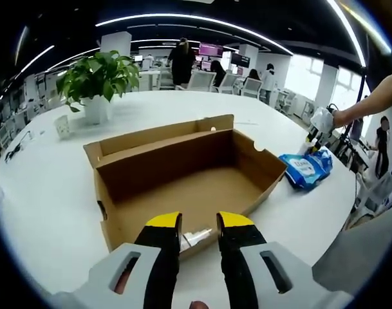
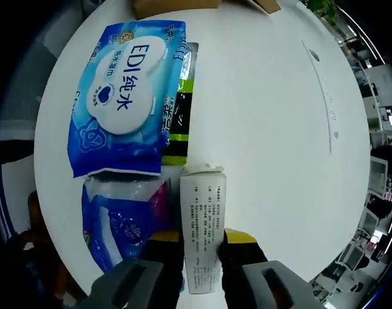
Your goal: Operate the shoe box by opening the lid, removing the specified soft item, and placing it in the target area until the item is outside and the box remains undamaged.
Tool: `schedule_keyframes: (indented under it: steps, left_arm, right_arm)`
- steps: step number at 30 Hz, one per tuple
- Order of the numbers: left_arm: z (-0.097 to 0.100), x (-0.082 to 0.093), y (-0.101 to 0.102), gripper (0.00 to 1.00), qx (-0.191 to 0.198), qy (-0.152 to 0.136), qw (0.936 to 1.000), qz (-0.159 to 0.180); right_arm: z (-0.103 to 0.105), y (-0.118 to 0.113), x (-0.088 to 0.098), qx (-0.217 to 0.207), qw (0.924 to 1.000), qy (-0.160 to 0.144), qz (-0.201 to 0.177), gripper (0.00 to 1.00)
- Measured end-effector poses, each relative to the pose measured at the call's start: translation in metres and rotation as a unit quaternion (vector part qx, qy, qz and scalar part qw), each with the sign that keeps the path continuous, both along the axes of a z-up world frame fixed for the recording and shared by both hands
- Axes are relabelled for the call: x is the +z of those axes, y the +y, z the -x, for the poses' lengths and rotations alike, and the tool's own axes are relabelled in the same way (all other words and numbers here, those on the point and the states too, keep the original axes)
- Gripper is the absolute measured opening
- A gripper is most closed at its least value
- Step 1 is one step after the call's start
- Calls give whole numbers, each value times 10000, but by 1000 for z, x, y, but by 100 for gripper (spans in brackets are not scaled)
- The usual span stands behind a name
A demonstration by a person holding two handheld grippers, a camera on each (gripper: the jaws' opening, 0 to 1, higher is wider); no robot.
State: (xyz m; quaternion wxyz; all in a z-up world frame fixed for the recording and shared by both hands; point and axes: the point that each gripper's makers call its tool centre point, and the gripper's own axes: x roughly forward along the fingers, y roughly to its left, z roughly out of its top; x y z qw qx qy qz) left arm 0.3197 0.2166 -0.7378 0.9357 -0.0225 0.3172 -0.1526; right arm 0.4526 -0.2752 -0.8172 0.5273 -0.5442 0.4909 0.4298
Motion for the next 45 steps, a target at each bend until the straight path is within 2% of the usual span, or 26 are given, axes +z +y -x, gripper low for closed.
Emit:
schedule_keyframes:
  steps: [13,18,21,29,35,37,39,45]
  left_arm:
    - [0,0,-5,21,-72,1,10000,41]
    - [1,0,-8,21,-113,8,9999,57]
    - [3,-1,-13,21,-246,5,9996,-105]
    - [5,0,-19,21,-369,16,9993,-21]
    - [6,0,-23,21,-437,32,9990,27]
    - [6,-4,-21,20,-441,100,9990,-51]
    - [5,-5,-20,21,-413,103,9991,45]
    - [4,-5,-26,21,-528,75,9986,65]
  right_arm:
    - [-2,-6,20,-193,9995,-234,-73,24]
    - [-1,-3,34,-276,9986,-439,-114,26]
    - [1,1,44,-178,9981,-572,-103,26]
    - [11,8,62,-190,9961,-840,-176,28]
    - [20,21,74,-384,9924,-1095,-408,28]
    - [26,29,77,-593,9903,-1090,-629,27]
    - [28,40,81,-779,9851,-1216,-938,27]
    - [40,58,88,-1065,9760,-1381,-1301,27]
